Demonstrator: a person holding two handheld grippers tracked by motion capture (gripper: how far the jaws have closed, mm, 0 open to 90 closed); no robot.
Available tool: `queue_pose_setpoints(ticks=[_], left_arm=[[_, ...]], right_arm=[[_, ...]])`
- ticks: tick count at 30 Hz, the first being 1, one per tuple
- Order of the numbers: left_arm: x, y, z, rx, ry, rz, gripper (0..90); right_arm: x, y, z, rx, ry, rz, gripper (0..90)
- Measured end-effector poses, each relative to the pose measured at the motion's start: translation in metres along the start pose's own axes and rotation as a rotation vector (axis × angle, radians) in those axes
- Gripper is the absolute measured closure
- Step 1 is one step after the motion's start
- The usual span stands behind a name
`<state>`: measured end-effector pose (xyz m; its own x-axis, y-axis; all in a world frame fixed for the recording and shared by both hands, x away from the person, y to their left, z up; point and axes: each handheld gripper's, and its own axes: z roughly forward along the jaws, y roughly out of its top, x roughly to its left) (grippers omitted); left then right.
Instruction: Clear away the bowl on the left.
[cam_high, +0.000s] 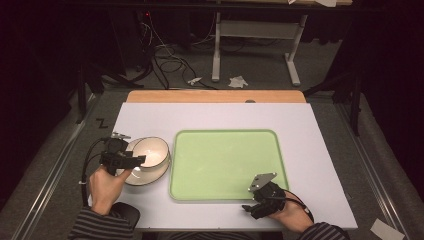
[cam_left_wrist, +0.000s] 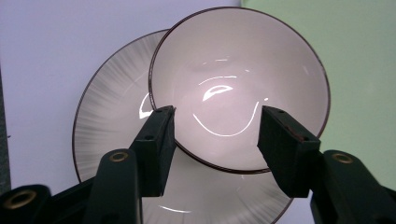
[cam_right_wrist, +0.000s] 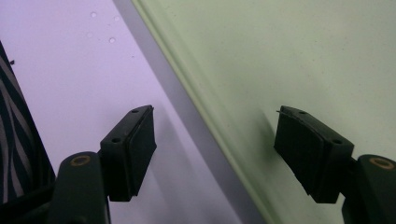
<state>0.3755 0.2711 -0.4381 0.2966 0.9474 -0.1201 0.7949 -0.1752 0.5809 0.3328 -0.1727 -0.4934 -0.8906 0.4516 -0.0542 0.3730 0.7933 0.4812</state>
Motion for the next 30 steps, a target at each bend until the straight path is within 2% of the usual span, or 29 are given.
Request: queue_pose_setpoints(ticks=[8, 12, 30], left_arm=[[0.005, -0.001, 0.007, 0.029, 0.022, -0.027, 46.3], [0.009, -0.001, 0.013, 0.042, 0.009, -0.054, 46.7], [0.015, 0.003, 0.035, 0.12, -0.006, -0.086, 48.5]], right_arm=[[0.0, 0.0, 0.0, 0.0, 0.0, 0.0, 30.3], [0.0, 0.0, 0.0, 0.002, 0.002, -0.001, 30.3], [0.0, 0.0, 0.0, 0.001, 0.002, 0.0, 30.5]])
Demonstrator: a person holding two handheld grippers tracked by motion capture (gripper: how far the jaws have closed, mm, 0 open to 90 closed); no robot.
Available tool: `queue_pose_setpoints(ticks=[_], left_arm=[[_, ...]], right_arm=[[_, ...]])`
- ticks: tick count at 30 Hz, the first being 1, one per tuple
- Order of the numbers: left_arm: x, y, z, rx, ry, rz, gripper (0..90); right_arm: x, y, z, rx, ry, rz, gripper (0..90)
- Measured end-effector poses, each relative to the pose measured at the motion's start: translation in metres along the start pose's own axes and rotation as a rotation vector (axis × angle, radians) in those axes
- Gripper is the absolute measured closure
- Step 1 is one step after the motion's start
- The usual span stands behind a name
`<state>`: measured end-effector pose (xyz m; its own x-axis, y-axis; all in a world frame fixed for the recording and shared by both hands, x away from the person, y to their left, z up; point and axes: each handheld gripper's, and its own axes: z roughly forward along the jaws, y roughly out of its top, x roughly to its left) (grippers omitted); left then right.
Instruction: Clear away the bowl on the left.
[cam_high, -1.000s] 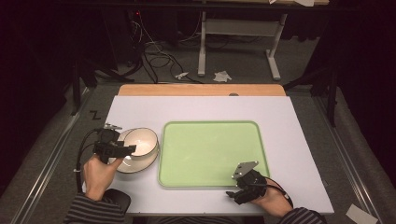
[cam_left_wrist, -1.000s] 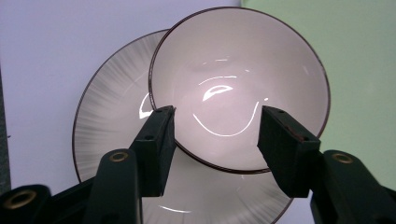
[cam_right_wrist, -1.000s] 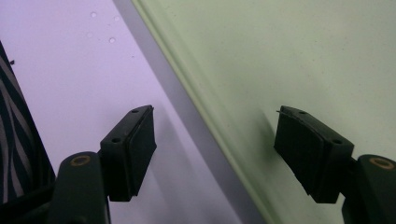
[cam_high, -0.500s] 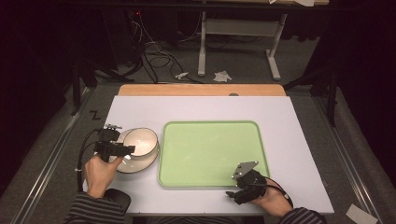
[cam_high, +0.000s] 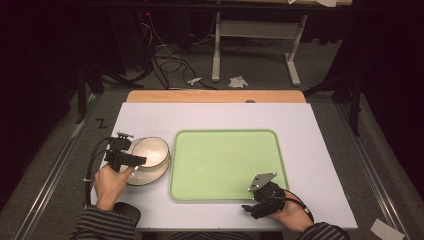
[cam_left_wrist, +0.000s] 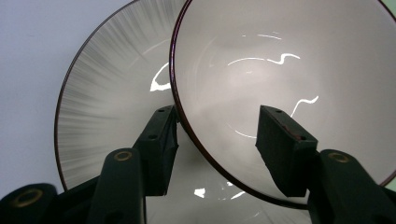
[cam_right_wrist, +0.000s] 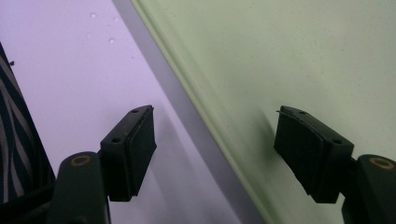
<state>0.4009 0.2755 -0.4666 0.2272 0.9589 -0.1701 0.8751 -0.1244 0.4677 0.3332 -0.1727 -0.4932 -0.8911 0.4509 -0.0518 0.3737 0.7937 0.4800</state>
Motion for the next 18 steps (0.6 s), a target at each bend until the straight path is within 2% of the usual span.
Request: queue_pose_setpoints(ticks=[11, 18], left_arm=[[0.001, 0.001, 0.01, 0.042, 0.011, -0.005, 50.7], [0.0, 0.001, 0.013, 0.061, -0.003, -0.001, 54.4]], right_arm=[[-0.001, 0.0, -0.003, -0.017, -0.008, 0.007, 31.0], [0.003, -0.003, -0.009, -0.046, -0.015, 0.009, 31.1]])
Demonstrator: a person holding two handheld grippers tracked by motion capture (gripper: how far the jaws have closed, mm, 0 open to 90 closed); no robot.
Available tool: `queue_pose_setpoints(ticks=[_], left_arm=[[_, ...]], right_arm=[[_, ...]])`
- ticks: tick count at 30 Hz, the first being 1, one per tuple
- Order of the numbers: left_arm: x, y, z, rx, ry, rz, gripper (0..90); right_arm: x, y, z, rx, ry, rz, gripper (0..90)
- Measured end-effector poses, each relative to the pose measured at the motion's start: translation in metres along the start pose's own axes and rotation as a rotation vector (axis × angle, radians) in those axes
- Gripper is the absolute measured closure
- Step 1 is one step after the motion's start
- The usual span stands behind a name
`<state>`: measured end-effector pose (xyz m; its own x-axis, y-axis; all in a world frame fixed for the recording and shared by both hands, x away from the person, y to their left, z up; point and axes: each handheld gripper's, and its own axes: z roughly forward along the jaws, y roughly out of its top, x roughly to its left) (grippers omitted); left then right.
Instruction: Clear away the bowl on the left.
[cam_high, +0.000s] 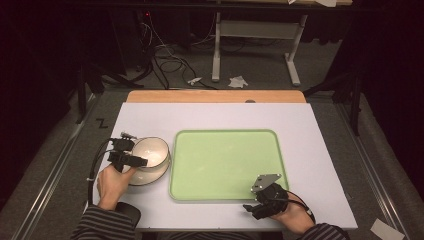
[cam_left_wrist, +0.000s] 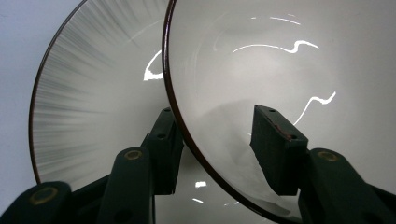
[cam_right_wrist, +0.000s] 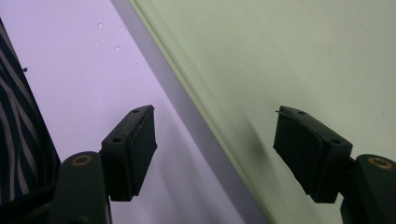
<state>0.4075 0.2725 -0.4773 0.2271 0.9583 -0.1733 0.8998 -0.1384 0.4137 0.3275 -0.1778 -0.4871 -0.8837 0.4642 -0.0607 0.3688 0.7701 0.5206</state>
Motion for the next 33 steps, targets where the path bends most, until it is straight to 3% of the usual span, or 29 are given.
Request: queue_pose_setpoints(ticks=[11, 19, 23, 28, 33], left_arm=[[0.002, 0.001, 0.002, 0.0, -0.001, -0.017, 60.0], [0.006, 0.003, 0.004, -0.005, -0.022, -0.043, 63.4], [0.009, 0.005, 0.006, -0.01, -0.051, -0.064, 67.1], [0.013, 0.006, 0.006, -0.015, -0.088, -0.093, 71.6], [0.02, 0.007, 0.004, -0.037, -0.146, -0.128, 77.2]], right_arm=[[-0.012, -0.011, -0.017, -0.058, -0.035, 0.048, 31.1], [-0.03, -0.024, -0.034, -0.139, -0.061, 0.145, 32.0], [-0.035, -0.025, -0.035, -0.152, -0.073, 0.173, 32.1], [-0.032, -0.024, -0.032, -0.132, -0.077, 0.151, 32.3], [-0.032, -0.024, -0.032, -0.128, -0.079, 0.16, 32.4]])
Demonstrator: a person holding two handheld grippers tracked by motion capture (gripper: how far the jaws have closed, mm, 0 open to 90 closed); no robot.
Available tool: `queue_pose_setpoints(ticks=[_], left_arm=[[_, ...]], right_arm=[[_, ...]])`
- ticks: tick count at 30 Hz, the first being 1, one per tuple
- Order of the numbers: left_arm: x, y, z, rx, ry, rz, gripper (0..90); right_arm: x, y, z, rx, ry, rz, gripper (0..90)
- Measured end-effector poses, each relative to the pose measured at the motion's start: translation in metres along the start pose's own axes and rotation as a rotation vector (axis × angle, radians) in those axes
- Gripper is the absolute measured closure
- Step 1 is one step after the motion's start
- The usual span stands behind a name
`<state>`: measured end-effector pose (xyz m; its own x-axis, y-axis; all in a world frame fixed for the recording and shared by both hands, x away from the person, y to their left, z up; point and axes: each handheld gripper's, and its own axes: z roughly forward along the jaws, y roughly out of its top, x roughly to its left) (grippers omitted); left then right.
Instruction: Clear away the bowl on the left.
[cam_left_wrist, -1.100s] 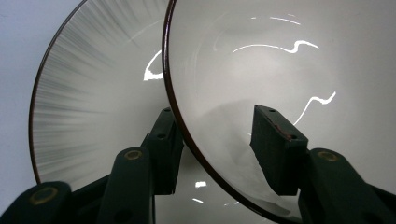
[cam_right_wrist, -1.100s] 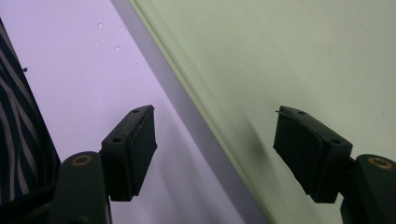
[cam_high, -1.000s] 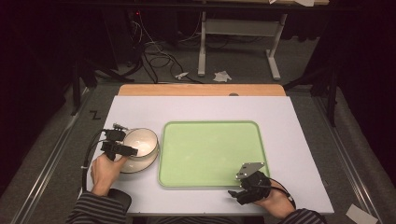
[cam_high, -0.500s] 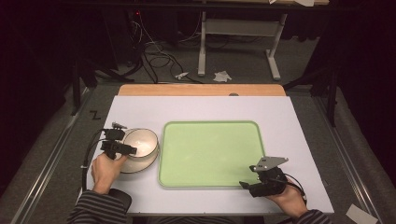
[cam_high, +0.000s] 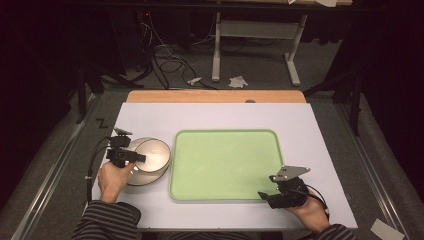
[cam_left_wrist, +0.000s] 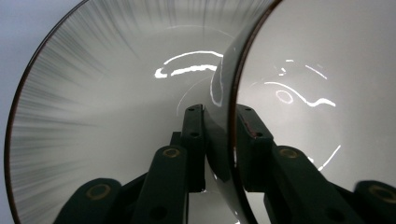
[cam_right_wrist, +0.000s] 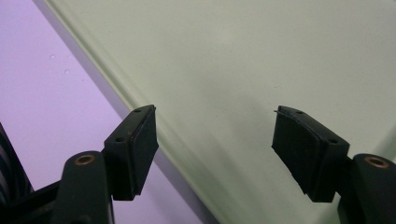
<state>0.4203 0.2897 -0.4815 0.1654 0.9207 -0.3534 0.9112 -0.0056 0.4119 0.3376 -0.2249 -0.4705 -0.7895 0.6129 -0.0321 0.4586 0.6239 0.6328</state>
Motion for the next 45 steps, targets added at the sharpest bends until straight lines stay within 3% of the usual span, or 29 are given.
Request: queue_pose_setpoints(ticks=[4, 13, 26, 32, 45], left_arm=[[0.002, 0.0, -0.004, -0.019, -0.01, -0.008, 81.0], [0.0, -0.001, -0.007, -0.02, 0.008, 0.02, 81.9], [-0.002, -0.003, -0.022, -0.089, -0.055, 0.013, 81.9], [-0.001, -0.005, -0.035, -0.149, -0.092, -0.001, 81.9], [-0.025, -0.003, -0.046, -0.181, -0.11, 0.089, 82.0]], right_arm=[[0.0, 0.0, 0.001, -0.002, 0.0, -0.003, 32.4], [0.0, 0.0, 0.001, -0.002, -0.001, -0.003, 32.5], [0.0, 0.0, 0.001, 0.0, 0.001, -0.011, 32.5], [0.0, 0.0, 0.001, 0.0, 0.001, -0.007, 32.5], [-0.001, 0.0, 0.002, 0.007, 0.0, -0.011, 32.5]])
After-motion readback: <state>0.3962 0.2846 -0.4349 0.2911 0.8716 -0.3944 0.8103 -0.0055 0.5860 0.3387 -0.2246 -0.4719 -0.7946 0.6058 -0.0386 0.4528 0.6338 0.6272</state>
